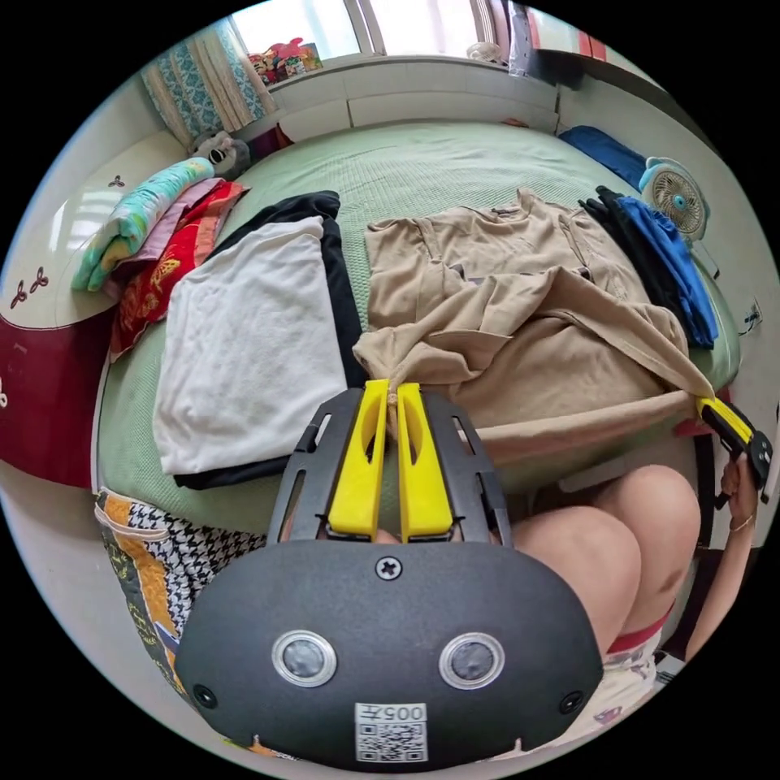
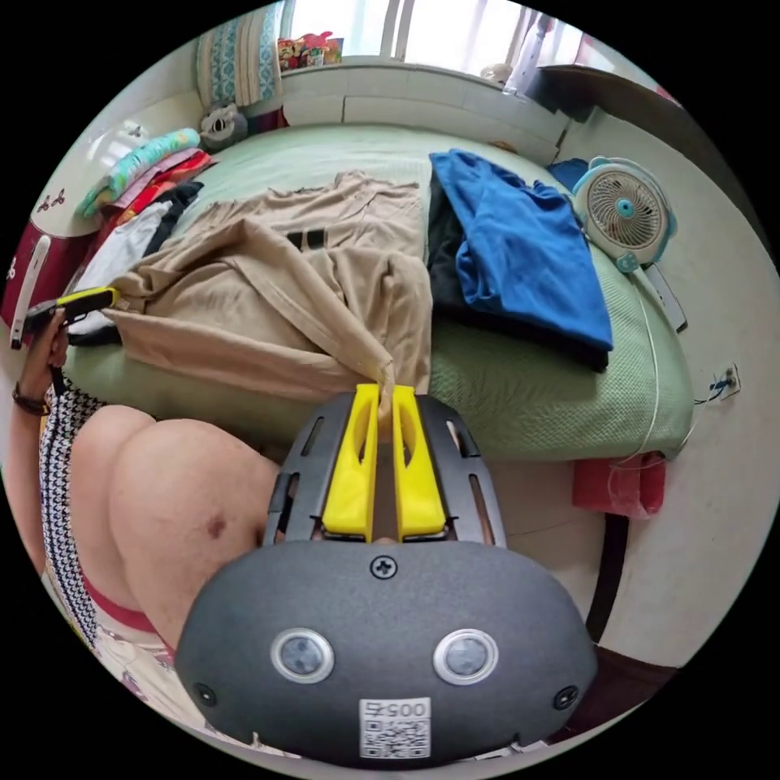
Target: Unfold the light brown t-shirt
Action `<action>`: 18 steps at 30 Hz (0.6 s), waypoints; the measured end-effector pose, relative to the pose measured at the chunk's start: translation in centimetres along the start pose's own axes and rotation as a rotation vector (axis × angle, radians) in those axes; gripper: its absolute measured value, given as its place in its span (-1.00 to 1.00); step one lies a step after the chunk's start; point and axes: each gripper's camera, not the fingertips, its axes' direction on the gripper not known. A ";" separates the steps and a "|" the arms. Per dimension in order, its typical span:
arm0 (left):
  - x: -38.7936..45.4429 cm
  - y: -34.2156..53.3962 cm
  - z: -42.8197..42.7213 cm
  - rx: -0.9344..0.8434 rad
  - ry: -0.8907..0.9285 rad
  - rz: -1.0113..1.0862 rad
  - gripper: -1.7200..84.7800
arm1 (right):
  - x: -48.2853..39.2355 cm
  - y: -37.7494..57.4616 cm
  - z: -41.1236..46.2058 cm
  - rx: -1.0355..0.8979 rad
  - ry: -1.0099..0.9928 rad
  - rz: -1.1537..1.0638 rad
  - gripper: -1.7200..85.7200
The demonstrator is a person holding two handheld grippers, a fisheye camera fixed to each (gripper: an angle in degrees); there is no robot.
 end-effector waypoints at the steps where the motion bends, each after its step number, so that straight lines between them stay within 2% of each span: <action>1: -0.5 1.0 -1.6 0.011 0.014 0.013 -0.92 | 0.1 0.1 -0.7 0.010 0.004 -0.001 -0.98; 11: -3.7 12.6 -13.6 0.109 0.113 0.070 -0.93 | 2.4 4.9 -12.8 0.191 -0.030 0.009 -0.98; 14: -4.5 16.5 -14.3 0.061 0.124 0.075 -0.93 | 3.1 7.3 -13.8 0.165 -0.087 0.003 -0.98; 18: -5.9 20.3 -13.2 -0.038 0.212 0.054 -0.93 | 3.4 10.1 -11.8 0.025 -0.136 0.001 -0.98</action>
